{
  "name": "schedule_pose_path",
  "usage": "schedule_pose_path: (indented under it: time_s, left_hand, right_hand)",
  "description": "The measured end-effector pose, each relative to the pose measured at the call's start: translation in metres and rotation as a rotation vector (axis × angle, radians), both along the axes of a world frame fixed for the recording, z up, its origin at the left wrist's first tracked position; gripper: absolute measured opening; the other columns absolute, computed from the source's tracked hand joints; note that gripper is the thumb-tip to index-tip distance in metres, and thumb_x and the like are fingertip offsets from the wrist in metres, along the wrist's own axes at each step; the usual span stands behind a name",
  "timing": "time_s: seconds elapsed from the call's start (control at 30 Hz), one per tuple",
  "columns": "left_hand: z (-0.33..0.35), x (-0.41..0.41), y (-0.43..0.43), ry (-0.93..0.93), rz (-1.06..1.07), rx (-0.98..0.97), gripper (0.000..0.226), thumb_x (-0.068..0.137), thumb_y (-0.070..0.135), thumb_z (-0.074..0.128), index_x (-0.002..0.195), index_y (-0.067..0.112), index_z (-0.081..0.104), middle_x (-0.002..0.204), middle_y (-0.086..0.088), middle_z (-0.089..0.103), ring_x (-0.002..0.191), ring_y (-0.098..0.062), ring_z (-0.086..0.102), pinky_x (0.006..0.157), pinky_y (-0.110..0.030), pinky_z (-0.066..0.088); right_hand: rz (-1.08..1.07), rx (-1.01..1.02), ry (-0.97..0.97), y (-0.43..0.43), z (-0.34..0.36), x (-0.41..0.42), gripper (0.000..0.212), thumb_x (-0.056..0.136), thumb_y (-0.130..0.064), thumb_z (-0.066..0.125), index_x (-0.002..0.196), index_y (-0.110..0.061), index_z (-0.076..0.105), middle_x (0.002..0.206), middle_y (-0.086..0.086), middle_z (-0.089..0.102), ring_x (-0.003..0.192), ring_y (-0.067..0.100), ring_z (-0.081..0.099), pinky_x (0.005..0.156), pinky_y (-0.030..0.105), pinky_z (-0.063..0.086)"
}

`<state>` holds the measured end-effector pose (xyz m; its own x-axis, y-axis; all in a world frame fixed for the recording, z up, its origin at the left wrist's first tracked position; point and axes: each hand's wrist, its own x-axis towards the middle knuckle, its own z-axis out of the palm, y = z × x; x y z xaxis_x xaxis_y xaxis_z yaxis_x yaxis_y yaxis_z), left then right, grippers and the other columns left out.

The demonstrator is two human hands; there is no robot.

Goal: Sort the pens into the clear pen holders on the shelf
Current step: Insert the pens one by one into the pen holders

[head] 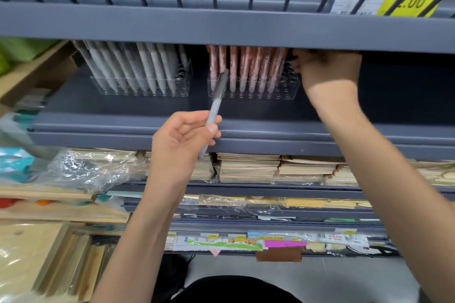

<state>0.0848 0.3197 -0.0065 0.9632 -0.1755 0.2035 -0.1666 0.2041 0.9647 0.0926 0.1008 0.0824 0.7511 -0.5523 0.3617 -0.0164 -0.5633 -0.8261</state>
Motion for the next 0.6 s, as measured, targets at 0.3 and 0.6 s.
schedule_pose_path:
  time_s: [0.3, 0.6]
  left_hand:
    - [0.003, 0.01, 0.033, -0.019, -0.02, 0.015, 0.02, 0.084, 0.0, 0.075, 0.093, 0.016, 0.067, 0.1, -0.001, 0.078, 0.095, -0.02, 0.073, 0.082, -0.025, 0.057]
    - [-0.008, 0.043, 0.09, -0.569, 0.195, 0.97, 0.036, 0.097, 0.037, 0.052, 0.123, 0.017, 0.067, 0.121, 0.005, 0.068, 0.119, -0.016, 0.058, 0.106, -0.03, 0.039]
  right_hand:
    - [0.487, 0.001, 0.032, 0.088, -0.024, -0.012, 0.012, 0.088, -0.036, 0.068, 0.079, -0.031, 0.074, 0.067, -0.02, 0.068, 0.065, -0.005, 0.06, 0.064, 0.011, 0.045]
    - [0.205, 0.179, -0.208, 0.117, -0.023, 0.008, 0.011, 0.095, -0.021, 0.053, 0.093, -0.017, 0.063, 0.082, 0.005, 0.073, 0.075, 0.02, 0.071, 0.073, 0.039, 0.058]
